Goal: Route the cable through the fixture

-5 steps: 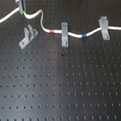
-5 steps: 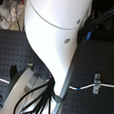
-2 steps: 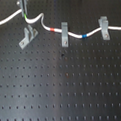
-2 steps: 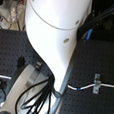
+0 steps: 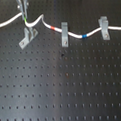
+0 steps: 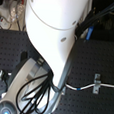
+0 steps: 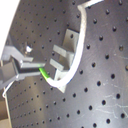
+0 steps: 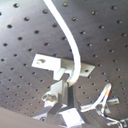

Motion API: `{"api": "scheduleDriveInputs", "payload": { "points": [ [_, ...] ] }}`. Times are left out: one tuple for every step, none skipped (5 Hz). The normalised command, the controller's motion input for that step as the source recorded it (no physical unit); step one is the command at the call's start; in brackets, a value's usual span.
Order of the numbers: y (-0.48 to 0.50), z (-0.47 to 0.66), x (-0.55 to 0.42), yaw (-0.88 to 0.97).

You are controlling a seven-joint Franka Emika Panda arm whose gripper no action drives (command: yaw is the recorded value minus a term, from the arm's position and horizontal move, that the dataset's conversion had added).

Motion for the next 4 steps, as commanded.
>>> {"api": "scheduleDriveInputs", "payload": {
  "points": [
    [-0.152, 0.11, -0.282, 0.13],
    [-0.153, 0.08, -0.282, 0.06],
    [-0.174, 0.05, -0.273, 0.0],
    [-0.181, 0.01, -0.274, 0.01]
  ]
}}
